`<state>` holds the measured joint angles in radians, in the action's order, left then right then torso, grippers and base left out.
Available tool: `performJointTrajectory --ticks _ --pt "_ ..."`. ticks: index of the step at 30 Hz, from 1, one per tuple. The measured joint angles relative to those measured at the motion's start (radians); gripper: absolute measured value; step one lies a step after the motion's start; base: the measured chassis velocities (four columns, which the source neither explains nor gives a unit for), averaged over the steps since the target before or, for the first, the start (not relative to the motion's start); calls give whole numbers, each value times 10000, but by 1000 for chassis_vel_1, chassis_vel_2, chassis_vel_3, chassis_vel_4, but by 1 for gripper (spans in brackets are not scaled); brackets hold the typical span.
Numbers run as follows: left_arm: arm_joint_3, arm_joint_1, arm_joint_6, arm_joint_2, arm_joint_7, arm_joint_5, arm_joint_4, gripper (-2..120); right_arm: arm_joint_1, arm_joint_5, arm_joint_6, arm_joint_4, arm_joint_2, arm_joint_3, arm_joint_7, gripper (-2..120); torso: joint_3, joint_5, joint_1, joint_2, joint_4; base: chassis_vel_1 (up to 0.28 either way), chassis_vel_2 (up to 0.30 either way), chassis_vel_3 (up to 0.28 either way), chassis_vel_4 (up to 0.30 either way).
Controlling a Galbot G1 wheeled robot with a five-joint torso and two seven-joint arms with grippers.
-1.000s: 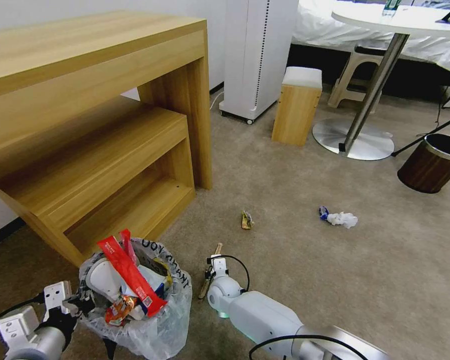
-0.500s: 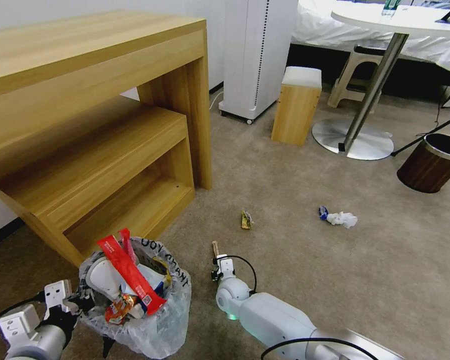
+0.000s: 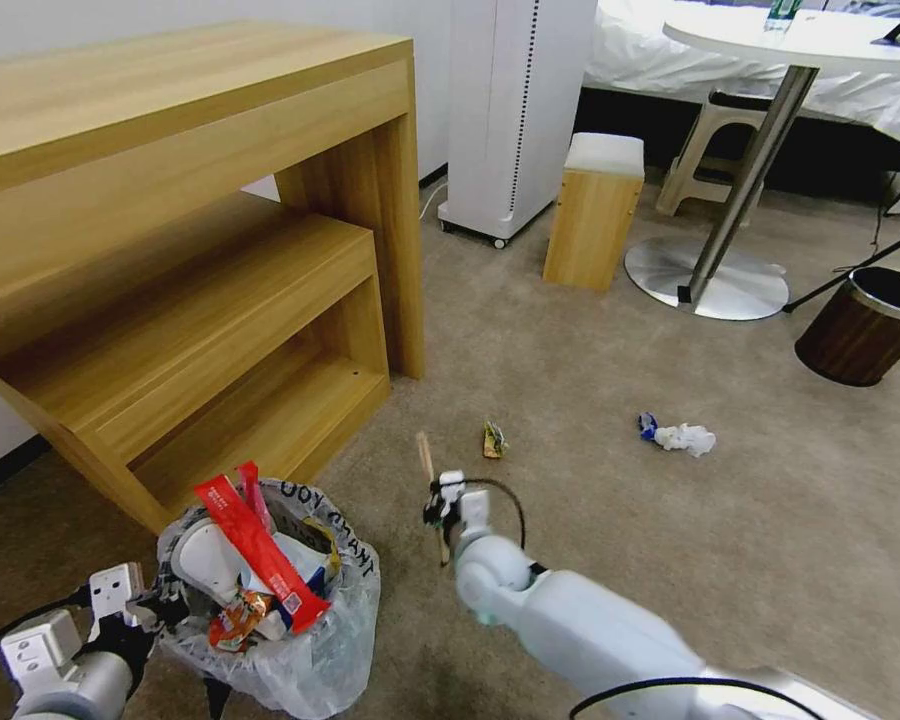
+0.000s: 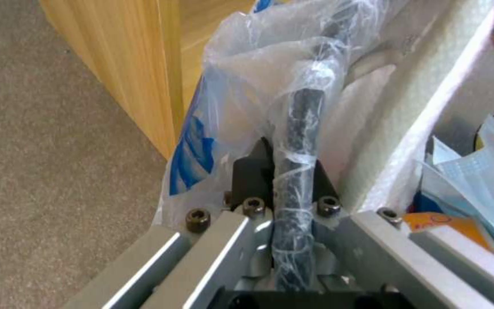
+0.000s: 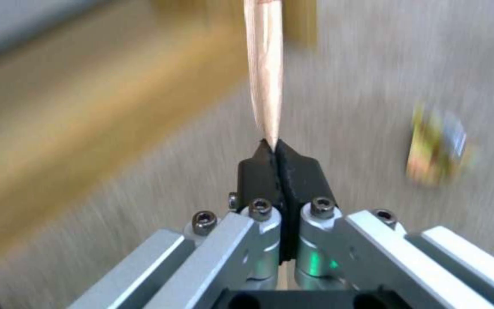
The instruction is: Pick up the trash bin and place the garbage on the floor into it.
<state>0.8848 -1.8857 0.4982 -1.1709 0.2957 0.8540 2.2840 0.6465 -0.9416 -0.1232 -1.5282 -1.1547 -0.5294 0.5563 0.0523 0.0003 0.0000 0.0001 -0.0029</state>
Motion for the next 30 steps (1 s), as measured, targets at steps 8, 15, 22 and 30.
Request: performJointTrajectory --ticks 8,15,22,30 --pt "-14 22 47 -44 14 -35 106 0 -802 6 614 -2800 1456 283 -928 0 -1 -2 0 1 1 0 0 0 0" --pt "2 22 69 -62 22 -30 203 0 -1338 306 1712 -3547 1740 -349 -2305 0 -1 -2 0 1 1 0 0 0 0" --pt "28 22 71 -92 28 -11 285 0 -1860 739 2638 -3497 1609 -1101 -3262 0 -1 -2 0 0 2 0 0 0 0" --pt "40 76 71 -156 28 0 303 0 -2396 840 3187 -3416 1299 -1720 -4032 0 -1 -3 0 0 2 0 0 0 0"
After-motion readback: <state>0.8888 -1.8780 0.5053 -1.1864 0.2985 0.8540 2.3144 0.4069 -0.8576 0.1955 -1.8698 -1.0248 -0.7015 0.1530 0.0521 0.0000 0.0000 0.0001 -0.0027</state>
